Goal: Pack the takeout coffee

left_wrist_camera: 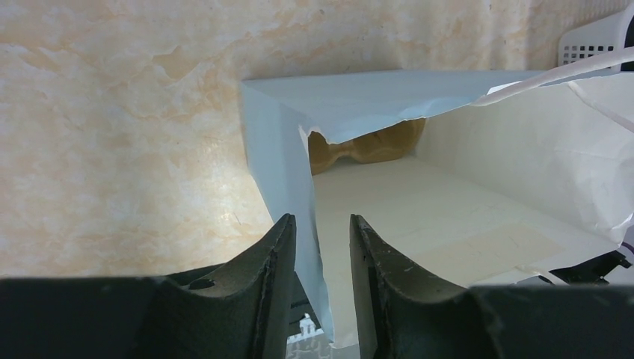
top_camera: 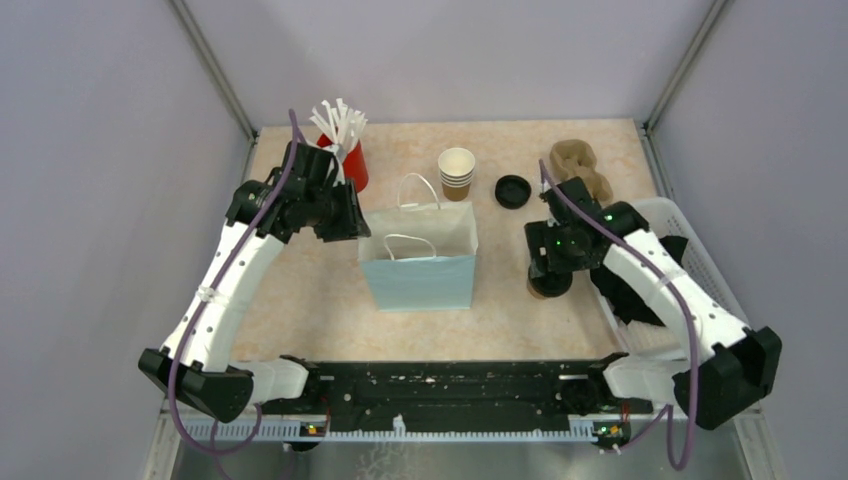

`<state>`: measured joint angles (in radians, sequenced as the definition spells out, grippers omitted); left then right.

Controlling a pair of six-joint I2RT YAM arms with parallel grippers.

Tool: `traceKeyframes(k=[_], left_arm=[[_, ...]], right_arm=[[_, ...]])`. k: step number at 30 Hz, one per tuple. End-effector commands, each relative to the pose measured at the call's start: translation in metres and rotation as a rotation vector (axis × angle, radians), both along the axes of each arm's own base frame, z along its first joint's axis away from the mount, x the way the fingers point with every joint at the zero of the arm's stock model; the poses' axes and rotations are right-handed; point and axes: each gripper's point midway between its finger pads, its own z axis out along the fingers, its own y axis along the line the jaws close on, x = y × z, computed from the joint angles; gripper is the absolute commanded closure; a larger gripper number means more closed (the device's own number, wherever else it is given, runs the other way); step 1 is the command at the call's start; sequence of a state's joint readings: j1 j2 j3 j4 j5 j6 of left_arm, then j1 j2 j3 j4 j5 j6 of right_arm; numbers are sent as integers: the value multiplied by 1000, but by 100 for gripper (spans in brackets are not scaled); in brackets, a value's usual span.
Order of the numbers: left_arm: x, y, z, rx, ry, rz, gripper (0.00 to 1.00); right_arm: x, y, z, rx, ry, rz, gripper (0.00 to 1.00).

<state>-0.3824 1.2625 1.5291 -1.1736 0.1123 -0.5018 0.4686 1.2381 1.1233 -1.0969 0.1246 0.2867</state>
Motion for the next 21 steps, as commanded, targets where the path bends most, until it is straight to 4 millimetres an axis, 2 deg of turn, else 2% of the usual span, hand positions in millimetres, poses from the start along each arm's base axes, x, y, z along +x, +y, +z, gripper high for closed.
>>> traceKeyframes(k=[1,9,12,18,21], left_arm=[[1,3,12,-1,-65,-3,61],[-1,6,21,-2,-104,-1,62],[-2,7,23,-4,-115,-4,63],[5,2,22,-14,-122,-12,63],[9,-2,23,-25,-123,-20,63]], right_arm=[[8,20,69,155,-190,95,31],[2,45,178,345,-422,279,33],[0,55,213,407,-505,354,35],[-10,88,262,561,-571,503,35],[-14,102,281,630,-585,551,36]])
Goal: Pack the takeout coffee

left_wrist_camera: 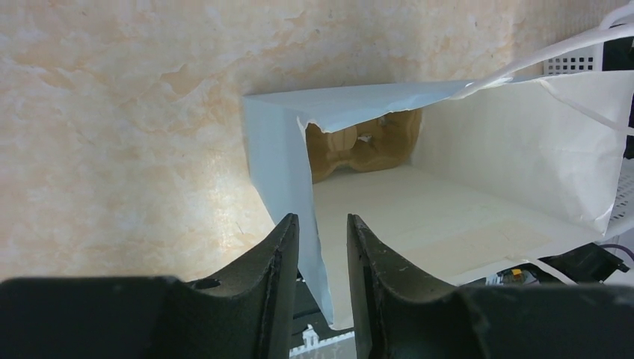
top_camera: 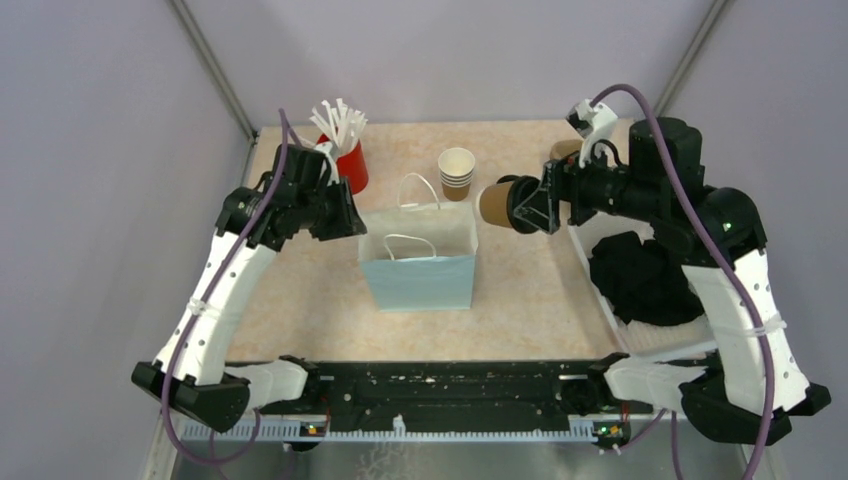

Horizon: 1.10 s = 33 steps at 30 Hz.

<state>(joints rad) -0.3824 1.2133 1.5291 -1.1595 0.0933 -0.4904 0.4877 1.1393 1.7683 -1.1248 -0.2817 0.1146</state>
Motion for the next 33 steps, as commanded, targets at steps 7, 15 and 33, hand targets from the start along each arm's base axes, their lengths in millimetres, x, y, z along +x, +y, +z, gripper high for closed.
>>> traceKeyframes(k=[7,15,33], left_arm=[[22,-9,2,29,-61,-57,71],[29,-5,-6,100,-69,-96,82],[58,-28,8,85,-206,-194,100]], right_arm=[[-18,58,43,104,-71,245,36],[-12,76,18,-11,-43,256,37],[-2,99,-23,-207,-30,281,42]])
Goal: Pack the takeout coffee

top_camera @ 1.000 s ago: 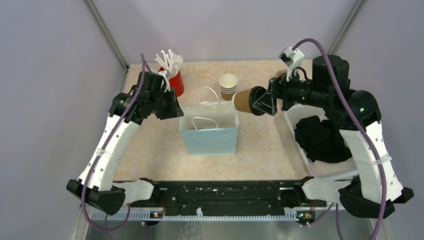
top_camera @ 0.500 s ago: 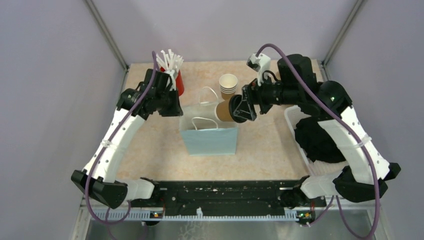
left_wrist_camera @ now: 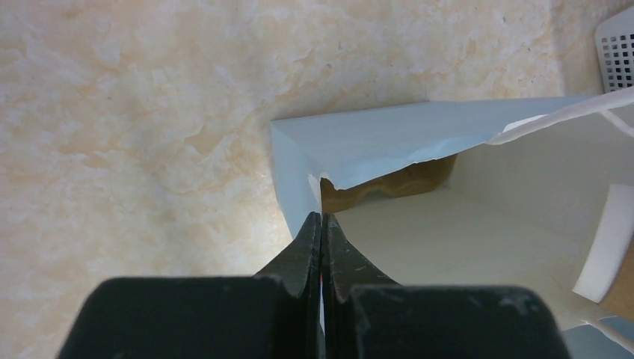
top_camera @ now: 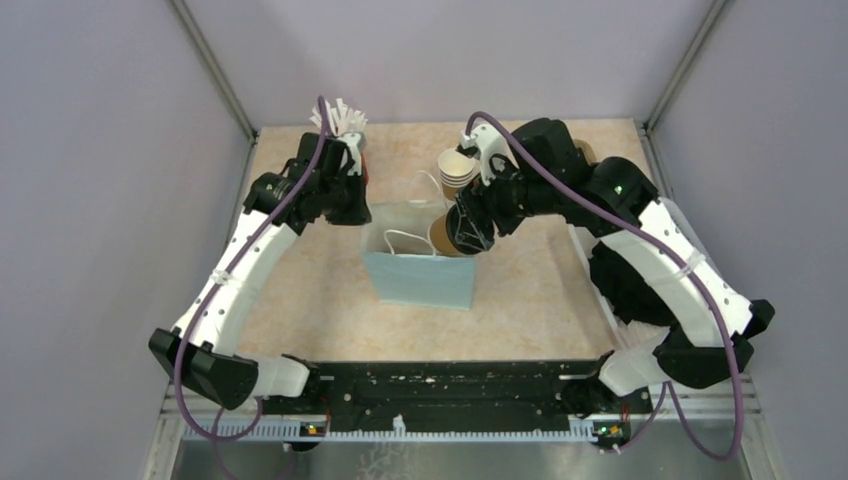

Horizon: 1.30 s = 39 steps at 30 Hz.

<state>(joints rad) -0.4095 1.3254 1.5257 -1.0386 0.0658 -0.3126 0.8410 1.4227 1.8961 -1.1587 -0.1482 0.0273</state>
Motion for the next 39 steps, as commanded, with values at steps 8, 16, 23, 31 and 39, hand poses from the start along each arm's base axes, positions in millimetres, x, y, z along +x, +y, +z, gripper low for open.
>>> traceKeyframes(k=[8,16,23,31,39], left_arm=[[24,-23,60,-77,-268,-122,100],[14,-29,67,-128,-345,-146,100],[6,-25,65,-152,-453,-159,100],[-10,-18,55,-157,-487,-170,100],[-24,-8,40,-190,-487,-112,100]], right_arm=[[-1,10,9,-50,-87,3,44],[-6,20,0,-158,-229,-72,46],[-21,34,-18,-227,-327,-72,47],[-25,51,-29,-276,-406,-30,48],[-32,72,-51,-345,-417,33,48]])
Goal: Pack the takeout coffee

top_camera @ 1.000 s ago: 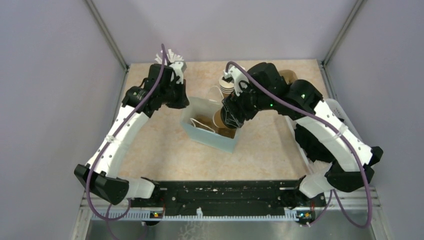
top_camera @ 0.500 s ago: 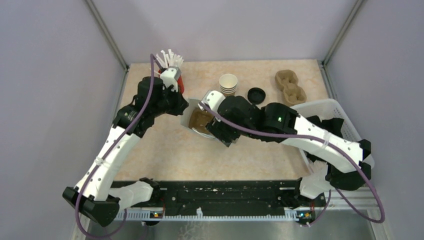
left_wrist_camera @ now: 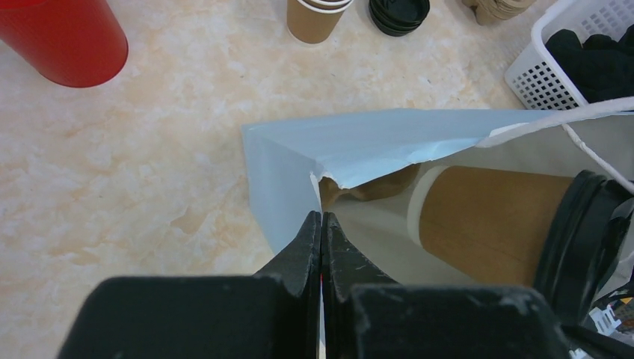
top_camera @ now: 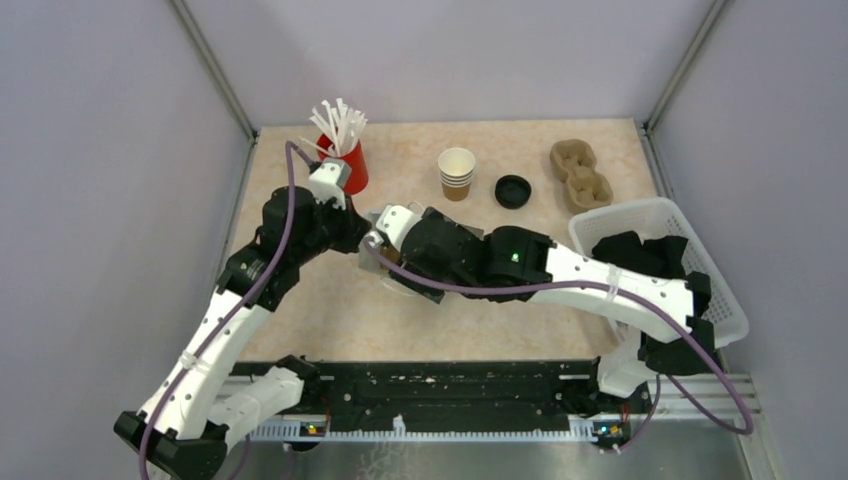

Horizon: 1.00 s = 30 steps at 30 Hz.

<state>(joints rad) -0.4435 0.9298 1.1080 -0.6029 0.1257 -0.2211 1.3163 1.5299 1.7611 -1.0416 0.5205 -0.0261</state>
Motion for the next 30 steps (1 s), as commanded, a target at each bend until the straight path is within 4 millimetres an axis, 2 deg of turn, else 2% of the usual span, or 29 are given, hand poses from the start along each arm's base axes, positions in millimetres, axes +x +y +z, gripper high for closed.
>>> traceKeyframes(k=[1,6,13,17,23,30], left_arm=[[2,0,15,-59,-79,25,100],[-7,4,1,-66,-61,35,100],[-14,11,-3,-70,-83,51,100],[-18,17,-5,-76,-93,73,100],[-21,21,-15,-78,-101,88,100],[-22,24,-18,-67,-88,102,100]], right_arm=[[-3,17,-3,-13,-46,36,48],[-1,37,-17,-58,-62,100,48],[-3,54,-46,-129,-59,139,48],[1,52,-61,-175,-80,114,48],[4,46,-73,-198,-96,78,48],[3,35,-71,-129,-89,39,48]])
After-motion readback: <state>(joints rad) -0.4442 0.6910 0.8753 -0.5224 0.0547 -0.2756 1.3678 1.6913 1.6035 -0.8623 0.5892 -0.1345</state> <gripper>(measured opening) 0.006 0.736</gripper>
